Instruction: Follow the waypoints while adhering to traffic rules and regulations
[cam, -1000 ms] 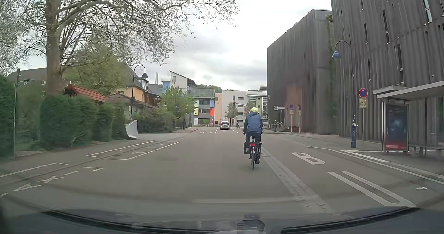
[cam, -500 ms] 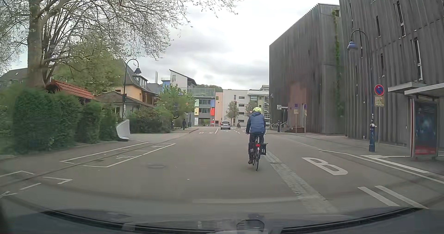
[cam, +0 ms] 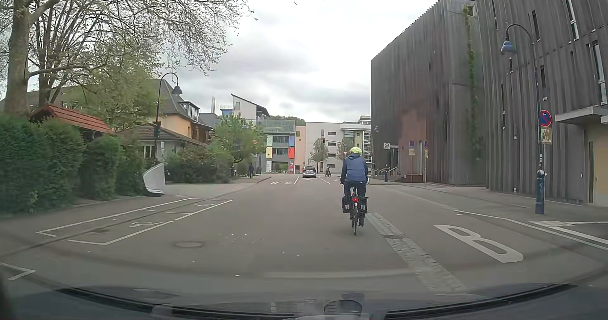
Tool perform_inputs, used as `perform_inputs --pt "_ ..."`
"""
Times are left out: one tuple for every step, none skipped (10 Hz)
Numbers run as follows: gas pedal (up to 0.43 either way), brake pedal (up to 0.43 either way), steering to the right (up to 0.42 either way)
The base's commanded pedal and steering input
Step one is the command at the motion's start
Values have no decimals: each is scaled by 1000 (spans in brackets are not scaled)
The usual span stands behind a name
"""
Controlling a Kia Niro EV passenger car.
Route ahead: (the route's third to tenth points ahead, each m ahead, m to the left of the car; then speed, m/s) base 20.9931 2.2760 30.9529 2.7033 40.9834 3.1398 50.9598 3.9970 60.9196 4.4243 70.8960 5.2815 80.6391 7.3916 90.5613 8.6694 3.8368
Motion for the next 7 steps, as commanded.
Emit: perform_inputs --pt "28 0 -2" --pt "28 0 -2" --pt "28 0 -2" --pt "28 0 -2" --pt "28 0 -2" --pt "28 0 -1" --pt "28 0 -2"
